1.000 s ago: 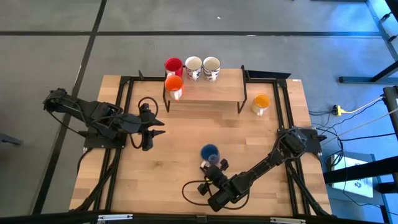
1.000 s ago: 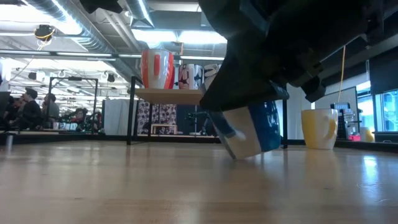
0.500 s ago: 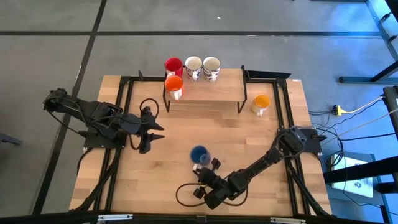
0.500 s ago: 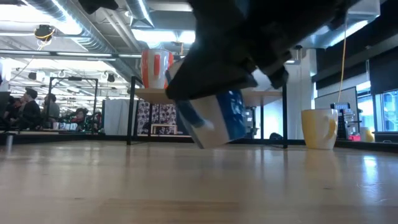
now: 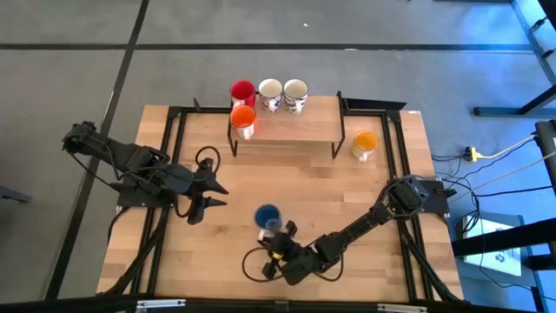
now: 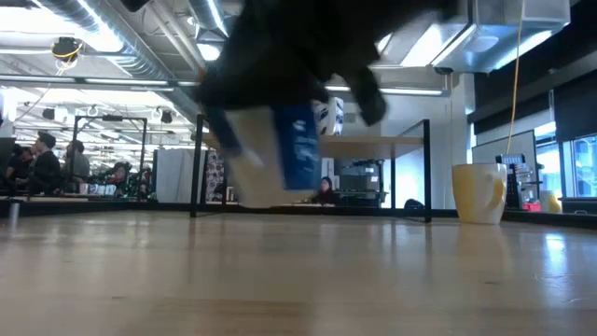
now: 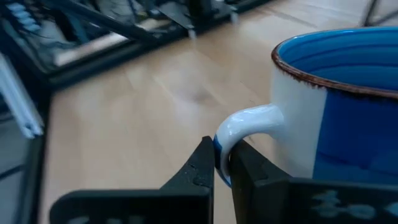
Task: Place coffee mugs
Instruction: Put the blue cup on the shelf
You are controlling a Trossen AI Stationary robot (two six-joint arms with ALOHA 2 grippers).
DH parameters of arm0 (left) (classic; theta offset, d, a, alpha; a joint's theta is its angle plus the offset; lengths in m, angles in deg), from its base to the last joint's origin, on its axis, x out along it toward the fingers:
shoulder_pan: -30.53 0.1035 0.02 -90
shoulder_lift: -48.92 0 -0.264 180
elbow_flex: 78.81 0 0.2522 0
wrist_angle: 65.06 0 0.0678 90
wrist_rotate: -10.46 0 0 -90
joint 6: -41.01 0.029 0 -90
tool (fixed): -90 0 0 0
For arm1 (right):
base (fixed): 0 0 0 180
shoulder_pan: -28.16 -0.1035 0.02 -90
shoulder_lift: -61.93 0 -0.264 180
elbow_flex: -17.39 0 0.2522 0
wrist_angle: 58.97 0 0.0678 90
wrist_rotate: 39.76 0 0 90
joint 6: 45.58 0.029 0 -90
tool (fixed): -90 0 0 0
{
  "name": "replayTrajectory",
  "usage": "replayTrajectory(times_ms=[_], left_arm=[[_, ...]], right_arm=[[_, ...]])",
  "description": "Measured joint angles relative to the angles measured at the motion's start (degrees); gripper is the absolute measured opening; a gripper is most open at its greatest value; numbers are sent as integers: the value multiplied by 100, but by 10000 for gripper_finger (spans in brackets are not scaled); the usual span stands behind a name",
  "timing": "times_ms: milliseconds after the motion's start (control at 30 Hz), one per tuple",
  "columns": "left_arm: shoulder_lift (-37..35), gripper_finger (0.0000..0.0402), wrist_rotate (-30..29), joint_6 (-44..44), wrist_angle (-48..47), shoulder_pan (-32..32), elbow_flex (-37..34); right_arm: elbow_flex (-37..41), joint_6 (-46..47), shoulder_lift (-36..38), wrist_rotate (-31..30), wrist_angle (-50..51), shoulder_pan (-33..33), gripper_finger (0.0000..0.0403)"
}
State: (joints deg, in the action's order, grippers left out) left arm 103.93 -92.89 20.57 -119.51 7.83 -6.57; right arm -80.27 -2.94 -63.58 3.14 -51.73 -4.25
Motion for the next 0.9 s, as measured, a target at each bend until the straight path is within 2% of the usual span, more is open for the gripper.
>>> replayTrajectory(times_ms=[133, 300, 533, 600, 733, 900], left_arm=[[-2, 144, 205, 3, -44, -228, 0], [-2, 144, 236, 3, -295, -555, 0], [-2, 144, 194, 7, -406, -715, 0], [-2, 144, 193, 7, -408, -715, 0], [-2, 144, 194, 7, -406, -715, 0], [-2, 144, 191, 7, -406, -712, 0]], right_arm=[[-7, -556, 0, 374, -436, 114, 7], [-7, -606, -126, 713, -608, 258, 7], [-4, -715, -572, 642, -1671, 285, 7], [-2, -721, -619, 543, -1756, 285, 7], [-2, -756, -698, 737, -1760, 281, 11], [-2, -741, -728, 820, -1733, 245, 32]])
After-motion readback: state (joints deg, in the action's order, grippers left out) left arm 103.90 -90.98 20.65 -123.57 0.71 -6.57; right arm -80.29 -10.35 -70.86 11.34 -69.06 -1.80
